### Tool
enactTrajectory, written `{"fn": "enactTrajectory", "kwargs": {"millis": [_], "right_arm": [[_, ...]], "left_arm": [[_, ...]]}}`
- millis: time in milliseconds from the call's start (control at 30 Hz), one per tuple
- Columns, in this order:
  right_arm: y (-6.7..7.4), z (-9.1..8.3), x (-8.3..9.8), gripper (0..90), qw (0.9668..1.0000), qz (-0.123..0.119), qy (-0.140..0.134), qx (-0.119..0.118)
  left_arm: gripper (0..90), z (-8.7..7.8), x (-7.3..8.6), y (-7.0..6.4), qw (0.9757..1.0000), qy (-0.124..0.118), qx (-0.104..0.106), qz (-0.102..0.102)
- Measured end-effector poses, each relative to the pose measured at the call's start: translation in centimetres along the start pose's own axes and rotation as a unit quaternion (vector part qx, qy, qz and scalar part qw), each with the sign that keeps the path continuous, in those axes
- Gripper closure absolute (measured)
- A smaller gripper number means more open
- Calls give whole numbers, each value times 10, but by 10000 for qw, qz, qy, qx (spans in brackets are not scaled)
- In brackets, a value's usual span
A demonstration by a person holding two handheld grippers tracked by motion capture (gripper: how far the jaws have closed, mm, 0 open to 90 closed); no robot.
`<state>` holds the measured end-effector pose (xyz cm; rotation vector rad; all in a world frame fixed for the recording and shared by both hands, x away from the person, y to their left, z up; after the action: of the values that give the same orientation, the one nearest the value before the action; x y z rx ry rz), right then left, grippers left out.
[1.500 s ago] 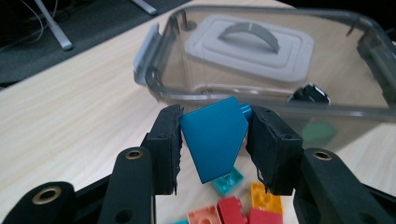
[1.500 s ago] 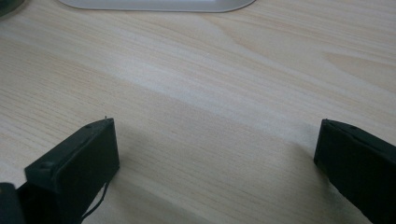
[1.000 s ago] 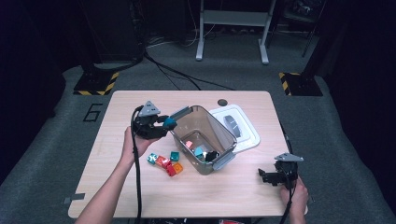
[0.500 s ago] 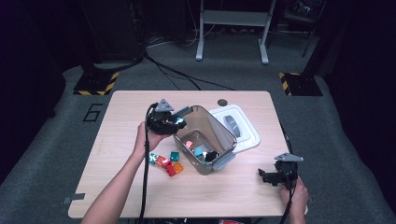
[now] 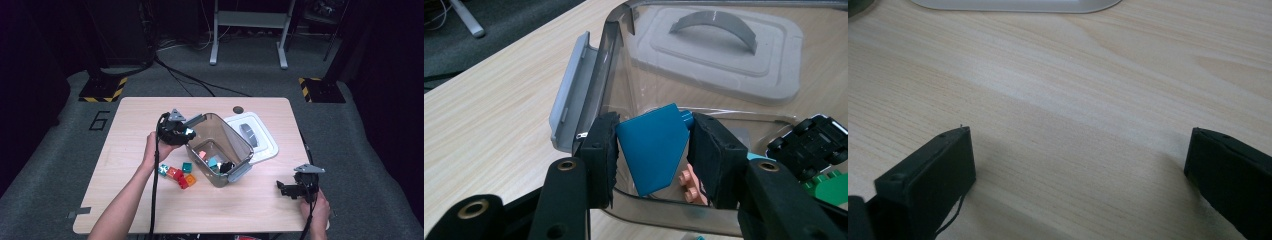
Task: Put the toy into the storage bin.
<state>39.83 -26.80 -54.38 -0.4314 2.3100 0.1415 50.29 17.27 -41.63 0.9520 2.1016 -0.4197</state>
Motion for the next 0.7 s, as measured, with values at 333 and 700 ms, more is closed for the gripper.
{"fn": "enactTrajectory", "kwargs": {"millis": [333, 700], "right_arm": [[0, 0, 0, 0, 10000, -2, -1, 1], [0, 0, 0, 0, 10000, 0, 1, -1]], "left_arm": [[400, -9, -1, -3, 10000, -26, -32, -58], [187, -52, 19, -6, 9986, -426, -273, -167]]}}
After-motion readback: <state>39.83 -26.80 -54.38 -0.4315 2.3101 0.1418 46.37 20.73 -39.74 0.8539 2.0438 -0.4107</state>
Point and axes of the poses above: each handheld gripper's, and its own axes: z roughly forward along the jaws, x roughly out of its underside, y roughly to its left, the point moved 2 cm from there along z, roughly forward along the jaws, and after that the axes turned 3 degrees about x, right-handed, at the moved point
